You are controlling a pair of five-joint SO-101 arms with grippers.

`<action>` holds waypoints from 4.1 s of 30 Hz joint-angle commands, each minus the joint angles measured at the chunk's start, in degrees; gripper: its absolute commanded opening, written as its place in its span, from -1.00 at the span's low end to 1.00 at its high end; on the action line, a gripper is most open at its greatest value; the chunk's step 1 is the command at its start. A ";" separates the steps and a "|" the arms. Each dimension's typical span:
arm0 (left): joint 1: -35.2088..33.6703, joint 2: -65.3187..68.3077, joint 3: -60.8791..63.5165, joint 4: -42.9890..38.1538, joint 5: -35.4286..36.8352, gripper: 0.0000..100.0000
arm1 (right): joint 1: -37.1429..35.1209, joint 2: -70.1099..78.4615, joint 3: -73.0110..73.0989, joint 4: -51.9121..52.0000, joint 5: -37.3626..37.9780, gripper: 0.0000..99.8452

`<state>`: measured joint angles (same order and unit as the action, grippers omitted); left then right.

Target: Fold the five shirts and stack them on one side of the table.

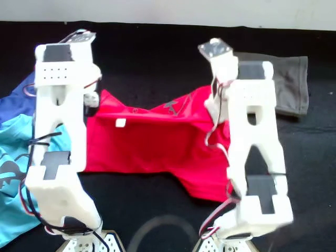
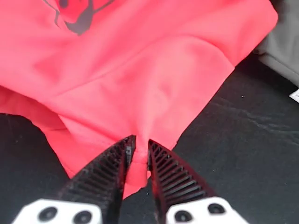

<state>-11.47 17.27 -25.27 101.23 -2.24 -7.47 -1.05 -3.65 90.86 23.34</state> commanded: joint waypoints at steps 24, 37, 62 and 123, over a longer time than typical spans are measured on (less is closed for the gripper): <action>-2.42 -3.21 30.37 -13.01 -3.78 -0.98 | -0.48 -31.96 53.67 -13.32 5.89 -0.98; -6.99 -3.74 10.77 -0.62 -5.63 -0.62 | -2.77 -32.66 42.59 -6.64 5.27 -0.64; 2.77 31.25 -15.87 -12.13 2.64 -0.98 | 0.40 13.49 17.71 -39.16 -5.71 -0.99; -6.55 43.47 -55.78 1.23 -2.11 -0.98 | 5.76 24.92 -26.95 -17.45 -5.98 -0.99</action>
<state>-18.42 61.76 -74.68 98.86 -4.44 -1.76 30.15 -28.09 71.69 17.63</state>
